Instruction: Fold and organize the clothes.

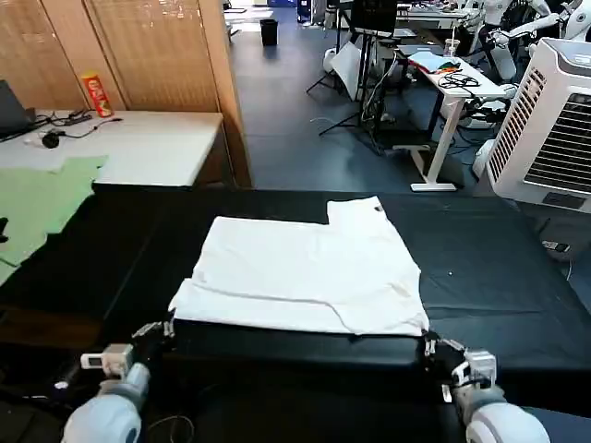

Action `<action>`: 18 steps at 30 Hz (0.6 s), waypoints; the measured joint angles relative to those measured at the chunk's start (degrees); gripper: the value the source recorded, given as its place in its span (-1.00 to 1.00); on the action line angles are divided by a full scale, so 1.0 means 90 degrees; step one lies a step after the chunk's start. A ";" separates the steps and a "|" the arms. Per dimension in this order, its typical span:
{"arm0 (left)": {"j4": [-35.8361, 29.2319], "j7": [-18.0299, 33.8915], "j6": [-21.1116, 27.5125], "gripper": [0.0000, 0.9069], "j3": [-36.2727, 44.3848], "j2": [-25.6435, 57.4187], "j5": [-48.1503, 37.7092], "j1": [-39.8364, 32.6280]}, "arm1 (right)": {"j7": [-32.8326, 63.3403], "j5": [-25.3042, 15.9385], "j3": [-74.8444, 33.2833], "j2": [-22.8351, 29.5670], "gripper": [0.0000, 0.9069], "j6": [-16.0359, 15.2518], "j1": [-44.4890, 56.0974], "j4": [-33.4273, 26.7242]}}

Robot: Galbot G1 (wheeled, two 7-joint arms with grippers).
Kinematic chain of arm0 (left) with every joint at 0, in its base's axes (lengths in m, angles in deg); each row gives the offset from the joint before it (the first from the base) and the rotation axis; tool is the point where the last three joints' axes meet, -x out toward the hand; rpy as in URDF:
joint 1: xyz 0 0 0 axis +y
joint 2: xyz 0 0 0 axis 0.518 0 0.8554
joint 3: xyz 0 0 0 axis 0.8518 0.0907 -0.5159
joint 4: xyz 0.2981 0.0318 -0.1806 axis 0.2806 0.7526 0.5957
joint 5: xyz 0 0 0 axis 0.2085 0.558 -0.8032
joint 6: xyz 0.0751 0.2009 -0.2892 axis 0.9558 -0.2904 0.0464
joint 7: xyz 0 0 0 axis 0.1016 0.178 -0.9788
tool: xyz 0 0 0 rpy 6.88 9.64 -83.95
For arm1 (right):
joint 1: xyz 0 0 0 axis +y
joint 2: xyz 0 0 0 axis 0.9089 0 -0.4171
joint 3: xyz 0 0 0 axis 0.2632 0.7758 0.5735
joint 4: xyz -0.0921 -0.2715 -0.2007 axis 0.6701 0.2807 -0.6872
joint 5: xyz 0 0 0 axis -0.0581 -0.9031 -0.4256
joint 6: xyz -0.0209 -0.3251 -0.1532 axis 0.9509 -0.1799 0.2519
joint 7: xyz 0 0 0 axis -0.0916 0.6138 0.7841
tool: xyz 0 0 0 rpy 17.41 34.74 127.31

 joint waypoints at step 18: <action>-0.0652 0.0218 0.0872 0.94 -0.0300 0.0130 -0.0704 -0.0715 | -0.0013 0.0686 0.0412 -0.0595 0.94 0.0990 -0.2675 -0.1037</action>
